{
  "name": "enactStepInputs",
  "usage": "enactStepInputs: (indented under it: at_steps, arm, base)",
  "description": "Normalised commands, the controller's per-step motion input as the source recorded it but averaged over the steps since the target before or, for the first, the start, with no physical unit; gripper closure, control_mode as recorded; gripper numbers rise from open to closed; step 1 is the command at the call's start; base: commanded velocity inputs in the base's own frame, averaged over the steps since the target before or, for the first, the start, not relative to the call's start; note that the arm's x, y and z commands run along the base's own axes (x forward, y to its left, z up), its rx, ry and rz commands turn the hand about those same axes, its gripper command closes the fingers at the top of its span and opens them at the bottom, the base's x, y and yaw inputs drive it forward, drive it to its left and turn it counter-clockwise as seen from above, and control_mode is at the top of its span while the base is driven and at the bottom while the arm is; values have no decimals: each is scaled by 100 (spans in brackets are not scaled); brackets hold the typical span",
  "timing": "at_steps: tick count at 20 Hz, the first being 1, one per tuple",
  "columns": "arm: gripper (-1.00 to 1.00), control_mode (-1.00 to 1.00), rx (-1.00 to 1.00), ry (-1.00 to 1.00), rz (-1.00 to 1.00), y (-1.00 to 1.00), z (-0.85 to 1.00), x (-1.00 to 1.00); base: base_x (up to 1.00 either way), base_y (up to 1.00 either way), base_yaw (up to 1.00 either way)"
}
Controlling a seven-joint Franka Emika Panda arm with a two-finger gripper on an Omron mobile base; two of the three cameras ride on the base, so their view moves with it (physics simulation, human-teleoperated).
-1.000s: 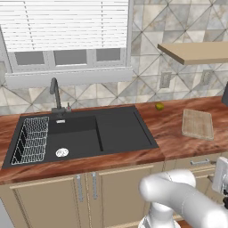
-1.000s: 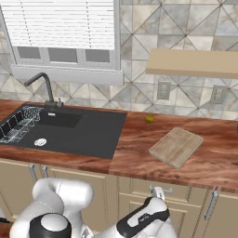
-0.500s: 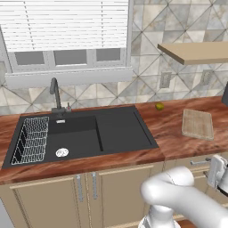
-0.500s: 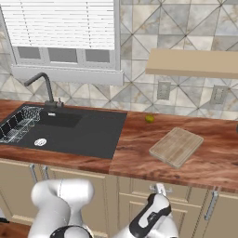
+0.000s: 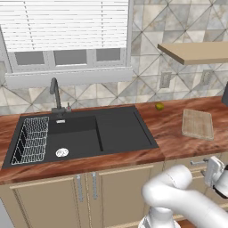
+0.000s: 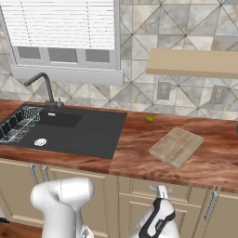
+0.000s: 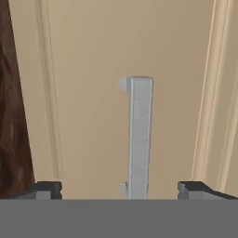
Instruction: Open the drawer on the right and place the cutting tools on the cutting board.
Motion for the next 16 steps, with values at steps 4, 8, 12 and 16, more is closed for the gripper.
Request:
enactStepInputs:
  at_steps: [4, 8, 12, 16]
  arm:
    - [-100, -100, -1, -8, 0, -20, -23, 28]
    - [-100, -100, 0, -7, 0, -21, -22, 25]
    - [-100, -100, 0, -5, 0, -19, -24, 33]
    - [-100, -100, -1, -5, 0, -12, -24, 28]
  base:
    - [0, 0, 0]
    - [0, 0, 0]
    - [0, 0, 0]
    - [0, 0, 0]
